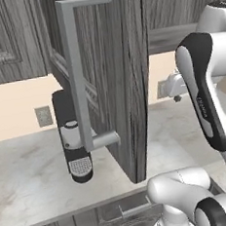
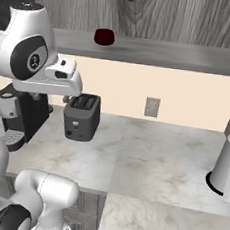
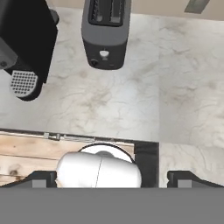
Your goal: There is a tray on the dining counter. Grab the cup, mug, and pitcher and place them on the tray. The pitcher may be placed next to the tray if it cannot fit the tray.
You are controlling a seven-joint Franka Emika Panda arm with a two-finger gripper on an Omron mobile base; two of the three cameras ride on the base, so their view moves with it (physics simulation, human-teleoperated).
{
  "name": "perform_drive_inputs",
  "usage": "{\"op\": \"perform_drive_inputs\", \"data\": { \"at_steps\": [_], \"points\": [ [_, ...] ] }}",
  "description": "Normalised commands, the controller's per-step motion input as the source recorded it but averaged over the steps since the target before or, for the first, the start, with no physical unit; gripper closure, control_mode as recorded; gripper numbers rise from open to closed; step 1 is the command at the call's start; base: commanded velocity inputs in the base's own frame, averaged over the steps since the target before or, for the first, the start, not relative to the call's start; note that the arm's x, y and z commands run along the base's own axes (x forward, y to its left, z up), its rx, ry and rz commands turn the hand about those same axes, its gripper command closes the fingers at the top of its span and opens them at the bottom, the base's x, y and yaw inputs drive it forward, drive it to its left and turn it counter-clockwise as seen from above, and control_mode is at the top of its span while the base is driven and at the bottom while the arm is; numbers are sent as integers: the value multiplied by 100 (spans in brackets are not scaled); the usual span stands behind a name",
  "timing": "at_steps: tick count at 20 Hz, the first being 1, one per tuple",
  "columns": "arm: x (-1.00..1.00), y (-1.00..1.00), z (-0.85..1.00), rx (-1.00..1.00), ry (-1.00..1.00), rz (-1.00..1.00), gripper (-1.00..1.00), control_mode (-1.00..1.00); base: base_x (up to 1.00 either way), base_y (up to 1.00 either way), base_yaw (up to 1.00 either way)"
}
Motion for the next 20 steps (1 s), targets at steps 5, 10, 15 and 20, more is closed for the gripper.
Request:
{"op": "perform_drive_inputs", "data": {
  "at_steps": [5,10,15,20],
  "points": [
    [-1,0,57,0,-10,0,-100,-100,0,0,0],
    [0,0,32,0,-15,0,-100,-100,0,0,0],
    [0,0,9,0,-17,0,-100,-100,0,0,0],
    [10,0,5,0,-17,0,-100,-100,0,0,0]
  ]
}}
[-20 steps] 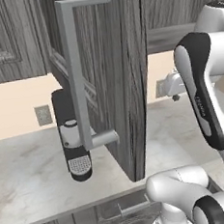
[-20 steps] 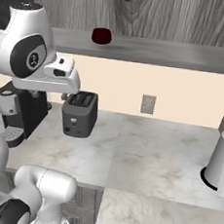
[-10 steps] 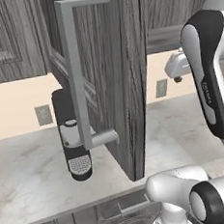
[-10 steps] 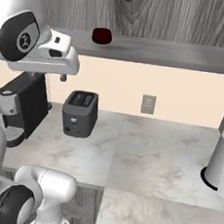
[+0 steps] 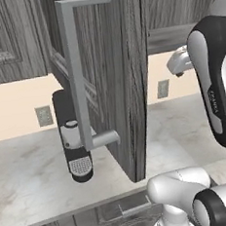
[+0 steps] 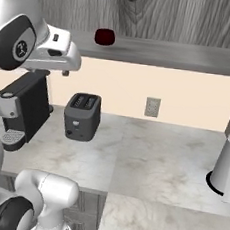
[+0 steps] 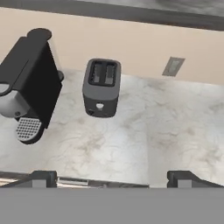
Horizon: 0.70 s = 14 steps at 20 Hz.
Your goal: There is a tray on the dining counter. Grab the cup, mug, and pitcher and place them on the tray. The pitcher may be placed next to the tray if it cannot fit the tray.
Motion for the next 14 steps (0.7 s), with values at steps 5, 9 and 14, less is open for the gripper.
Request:
{"op": "perform_drive_inputs", "data": {
  "at_steps": [5,9,14],
  "points": [
    [25,-1,14,5,-16,0,-100,-100,0,0,0],
    [29,-5,25,10,-10,0,-100,-100,0,0,0],
    [26,-3,5,8,-9,-1,-100,-100,0,0,0]
  ]
}}
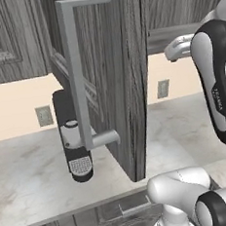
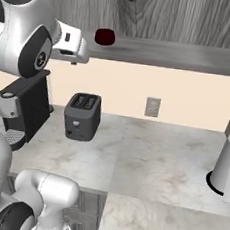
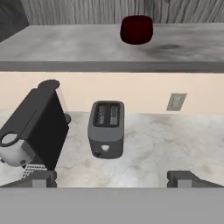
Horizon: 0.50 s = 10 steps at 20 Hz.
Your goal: There is a tray on the dining counter. Grab the cup, mug, and pitcher and place them on the tray. The pitcher may be placed next to the tray if it cannot fit the tray.
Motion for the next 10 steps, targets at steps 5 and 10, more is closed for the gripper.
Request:
{"op": "perform_drive_inputs", "data": {
  "at_steps": [5,10],
  "points": [
    [22,0,0,0,-10,0,-100,-100,0,0,0],
    [21,0,0,0,-9,0,-100,-100,0,0,0]
  ]
}}
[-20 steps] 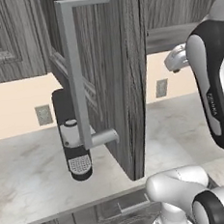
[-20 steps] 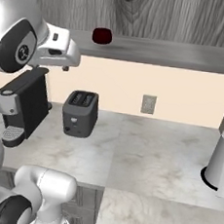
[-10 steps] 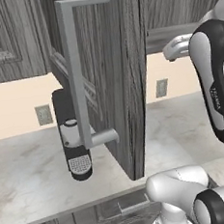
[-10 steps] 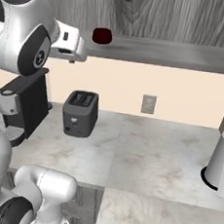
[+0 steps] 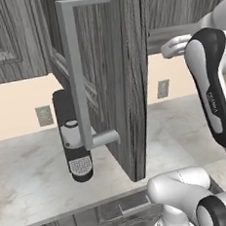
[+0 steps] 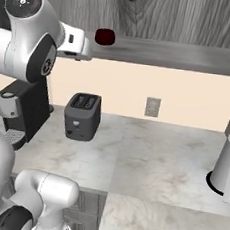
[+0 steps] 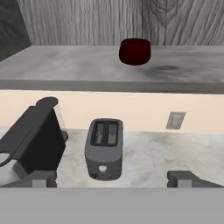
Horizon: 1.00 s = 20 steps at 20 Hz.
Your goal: There is a tray on the dining counter. Grab the cup, mug, and pitcher and place them on the tray. The pitcher may be placed next to the tray if it cannot fit the tray.
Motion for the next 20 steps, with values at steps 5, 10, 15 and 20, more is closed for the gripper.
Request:
{"op": "perform_drive_inputs", "data": {
  "at_steps": [5,10,15,20],
  "points": [
    [21,0,0,0,-1,0,-100,-100,0,0,0],
    [3,0,0,0,-2,0,-100,-100,0,0,0],
    [15,0,0,0,0,0,-100,-100,0,0,0],
    [21,0,0,0,0,0,-100,-100,0,0,0]
  ]
}}
